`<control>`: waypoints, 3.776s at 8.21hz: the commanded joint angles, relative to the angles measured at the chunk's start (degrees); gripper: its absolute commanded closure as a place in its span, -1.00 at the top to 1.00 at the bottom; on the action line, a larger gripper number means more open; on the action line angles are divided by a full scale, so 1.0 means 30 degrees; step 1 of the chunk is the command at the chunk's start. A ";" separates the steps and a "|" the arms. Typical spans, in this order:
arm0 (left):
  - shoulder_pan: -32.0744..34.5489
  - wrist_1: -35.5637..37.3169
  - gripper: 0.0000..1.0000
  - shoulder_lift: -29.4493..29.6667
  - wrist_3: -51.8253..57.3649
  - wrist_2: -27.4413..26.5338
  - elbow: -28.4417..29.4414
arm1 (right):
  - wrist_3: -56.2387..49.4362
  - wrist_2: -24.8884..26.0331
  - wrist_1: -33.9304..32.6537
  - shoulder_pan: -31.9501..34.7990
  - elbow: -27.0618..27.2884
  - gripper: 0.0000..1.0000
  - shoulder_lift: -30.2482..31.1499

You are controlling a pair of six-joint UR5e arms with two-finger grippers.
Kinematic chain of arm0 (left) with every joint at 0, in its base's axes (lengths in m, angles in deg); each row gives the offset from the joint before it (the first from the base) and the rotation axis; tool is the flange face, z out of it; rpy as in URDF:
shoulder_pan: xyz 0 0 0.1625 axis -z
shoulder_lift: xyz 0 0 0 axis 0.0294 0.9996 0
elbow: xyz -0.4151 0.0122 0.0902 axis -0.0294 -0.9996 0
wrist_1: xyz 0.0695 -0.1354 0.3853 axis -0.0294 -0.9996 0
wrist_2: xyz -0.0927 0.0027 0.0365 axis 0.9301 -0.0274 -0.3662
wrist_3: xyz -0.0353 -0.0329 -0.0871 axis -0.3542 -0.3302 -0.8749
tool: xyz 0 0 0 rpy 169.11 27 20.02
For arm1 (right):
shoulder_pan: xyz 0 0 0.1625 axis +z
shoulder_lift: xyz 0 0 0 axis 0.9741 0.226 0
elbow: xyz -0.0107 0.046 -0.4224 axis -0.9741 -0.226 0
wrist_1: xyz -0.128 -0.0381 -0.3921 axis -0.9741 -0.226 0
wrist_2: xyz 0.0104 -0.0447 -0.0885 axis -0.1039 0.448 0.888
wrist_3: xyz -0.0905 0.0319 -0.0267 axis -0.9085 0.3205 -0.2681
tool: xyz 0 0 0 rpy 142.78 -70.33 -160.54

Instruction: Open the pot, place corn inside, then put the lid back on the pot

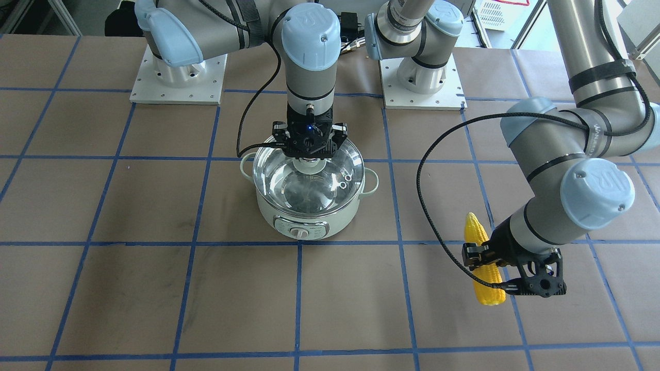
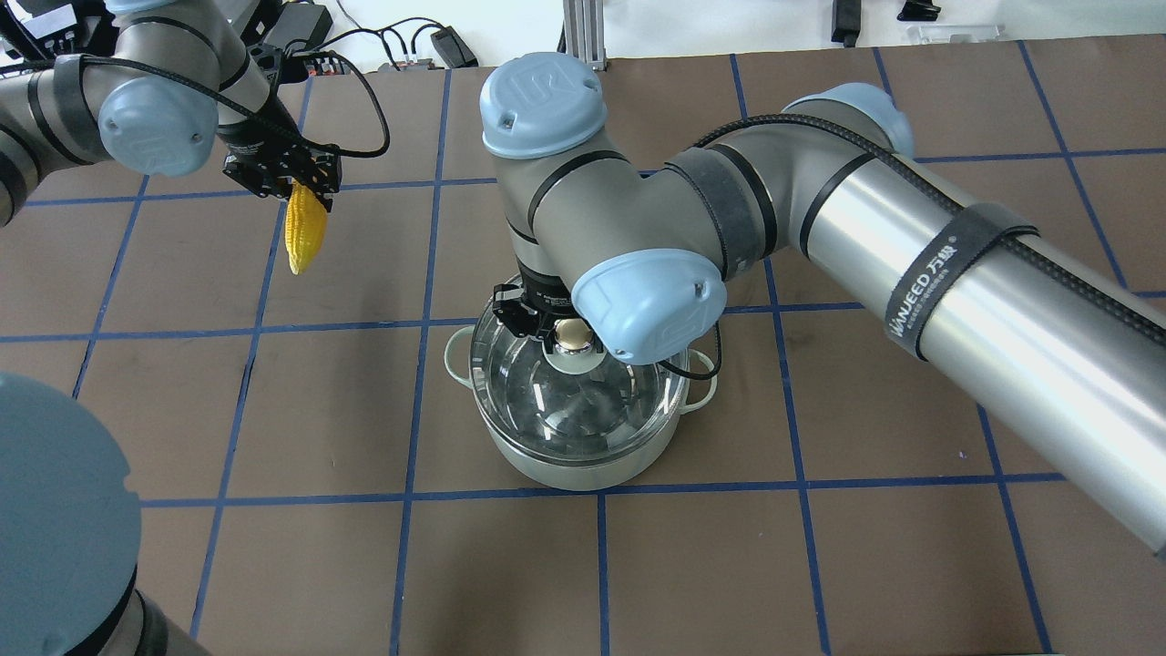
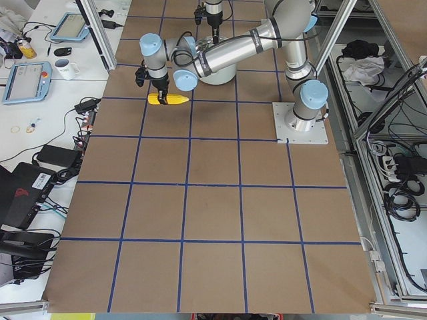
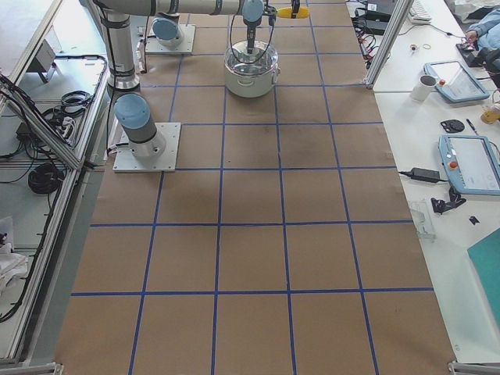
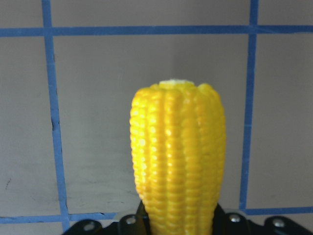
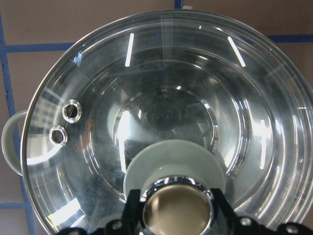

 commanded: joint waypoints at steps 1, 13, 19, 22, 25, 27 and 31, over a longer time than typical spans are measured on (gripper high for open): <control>0.1394 -0.1383 -1.00 -0.1613 -0.1773 -0.0064 -0.0032 | 0.0025 0.0938 0.0130 -0.0263 -0.0342 -0.57 0.1381; 1.0129 -0.2881 -1.00 -0.3758 -0.9193 0.0698 -0.2781 | -0.7095 0.0941 0.4436 -0.8029 -0.0753 -0.55 0.5577; 1.0305 -0.2618 -0.72 -0.3084 -0.9310 0.0931 -0.3402 | -0.7125 0.0883 0.4584 -0.8029 -0.0753 -0.55 0.5577; 1.0305 -0.2559 0.79 -0.3054 -0.9398 0.0904 -0.3401 | -0.7241 0.0882 0.4584 -0.8029 -0.0753 -0.55 0.5577; 1.0305 -0.2617 1.00 -0.3084 -0.9341 0.0729 -0.3343 | -0.7242 0.0882 0.4584 -0.8028 -0.0753 -0.56 0.5577; 1.0014 -0.2968 1.00 -0.3549 -0.9078 0.0785 -0.3197 | -0.7242 0.0883 0.4584 -0.8000 -0.0753 -0.56 0.5577; 0.6361 -0.4804 1.00 -0.3903 -0.5955 0.0148 -0.0394 | -0.7009 0.1117 0.4613 -0.7708 -0.0607 -0.58 0.5519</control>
